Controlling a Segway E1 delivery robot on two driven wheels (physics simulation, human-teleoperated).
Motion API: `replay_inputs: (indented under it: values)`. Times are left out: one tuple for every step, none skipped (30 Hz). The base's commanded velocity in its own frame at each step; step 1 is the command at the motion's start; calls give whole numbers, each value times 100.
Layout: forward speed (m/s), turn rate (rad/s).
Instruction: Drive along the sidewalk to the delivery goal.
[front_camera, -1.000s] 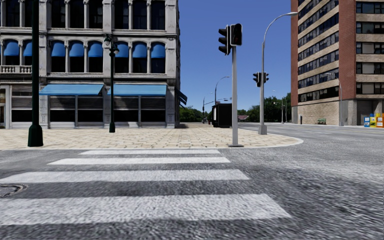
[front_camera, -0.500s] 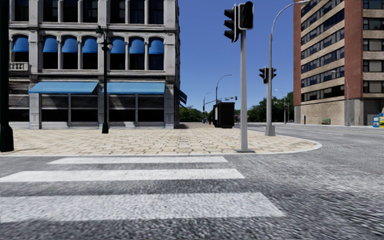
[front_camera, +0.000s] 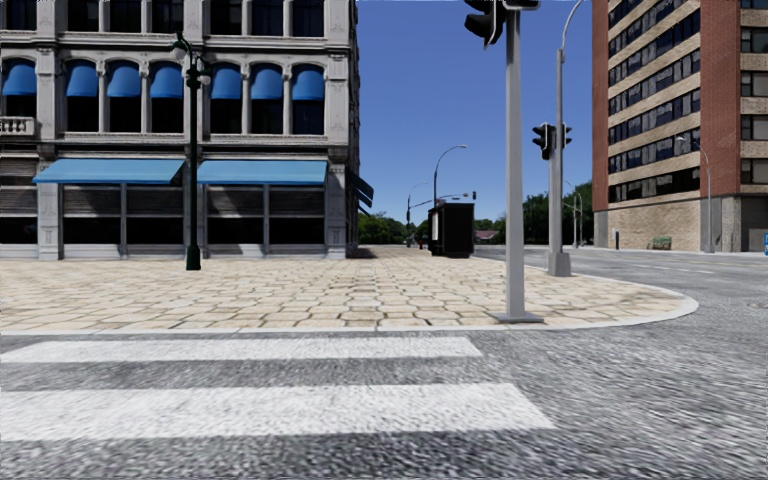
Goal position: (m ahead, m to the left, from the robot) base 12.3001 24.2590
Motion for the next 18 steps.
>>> replay_inputs:
  values:
    - [194, 0]
    - [193, 0]
    - [193, 0]
    - [193, 0]
    - [193, 13]
    - [193, 13]
    - [193, 37]
    - [194, 50]
    - [194, 58]
    - [194, 58]
    - [194, 59]
    - [194, 60]
    - [194, 60]
    - [194, 60]
    - [194, 60]
    - [194, 60]
    - [194, 60]
    - [194, 60]
